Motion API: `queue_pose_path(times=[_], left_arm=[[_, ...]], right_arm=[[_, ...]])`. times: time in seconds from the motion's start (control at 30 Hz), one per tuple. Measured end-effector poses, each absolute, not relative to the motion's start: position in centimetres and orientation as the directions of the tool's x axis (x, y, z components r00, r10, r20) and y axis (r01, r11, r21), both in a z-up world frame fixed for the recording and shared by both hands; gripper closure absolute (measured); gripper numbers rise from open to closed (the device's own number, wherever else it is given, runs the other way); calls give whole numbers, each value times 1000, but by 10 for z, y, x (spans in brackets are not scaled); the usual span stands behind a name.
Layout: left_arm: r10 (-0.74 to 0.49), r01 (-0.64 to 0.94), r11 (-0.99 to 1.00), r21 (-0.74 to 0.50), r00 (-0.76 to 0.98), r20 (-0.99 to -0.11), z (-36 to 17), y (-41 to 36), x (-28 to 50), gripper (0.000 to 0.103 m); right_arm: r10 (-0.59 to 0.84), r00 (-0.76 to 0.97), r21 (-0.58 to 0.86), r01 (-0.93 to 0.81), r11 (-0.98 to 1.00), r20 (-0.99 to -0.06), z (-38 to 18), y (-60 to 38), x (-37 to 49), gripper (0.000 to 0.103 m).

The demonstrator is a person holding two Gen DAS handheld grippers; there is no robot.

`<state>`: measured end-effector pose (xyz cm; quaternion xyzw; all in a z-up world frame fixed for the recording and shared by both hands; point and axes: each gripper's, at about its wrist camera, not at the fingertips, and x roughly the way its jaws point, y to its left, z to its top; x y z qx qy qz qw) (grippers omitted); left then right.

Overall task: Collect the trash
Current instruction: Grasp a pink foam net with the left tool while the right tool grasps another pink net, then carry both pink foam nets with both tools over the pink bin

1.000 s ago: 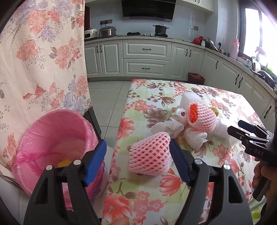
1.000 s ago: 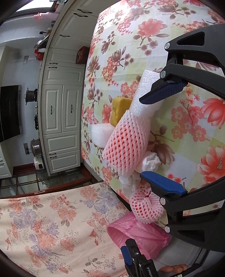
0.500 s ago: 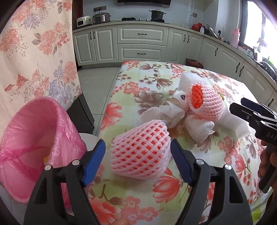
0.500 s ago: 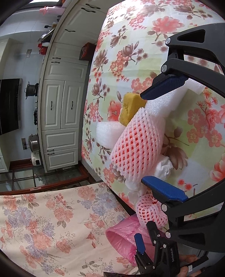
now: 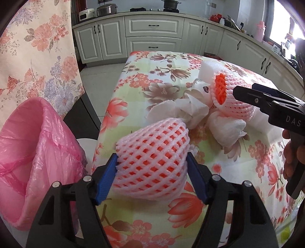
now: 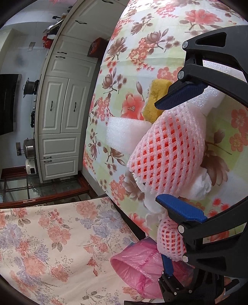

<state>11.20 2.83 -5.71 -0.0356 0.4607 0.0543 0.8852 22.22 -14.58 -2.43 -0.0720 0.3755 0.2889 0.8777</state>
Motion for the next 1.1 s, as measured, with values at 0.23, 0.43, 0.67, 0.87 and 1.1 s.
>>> queue_pose_path(times=[0.23, 0.43, 0.67, 0.87, 1.1], left_arm=[[45, -107, 994, -20, 566, -823, -60, 25, 109, 57], [35, -102, 994, -29, 576, -817, -54, 24, 105, 66], [25, -98, 994, -42, 596, -802, -44, 23, 100, 68], [25, -96, 994, -44, 620, -784, -31, 22, 95, 68], [30, -98, 994, -45, 652, -758, -15, 23, 86, 68]], right_arm=[[433, 522, 92, -556, 826, -735, -38, -141, 227, 25], [437, 501, 102, -564, 820, -747, -46, -143, 223, 49], [458, 504, 124, -562, 818, -732, -43, -149, 215, 66], [470, 532, 133, -552, 823, -704, -28, -159, 207, 68], [477, 566, 137, -538, 832, -673, -8, -171, 196, 68]])
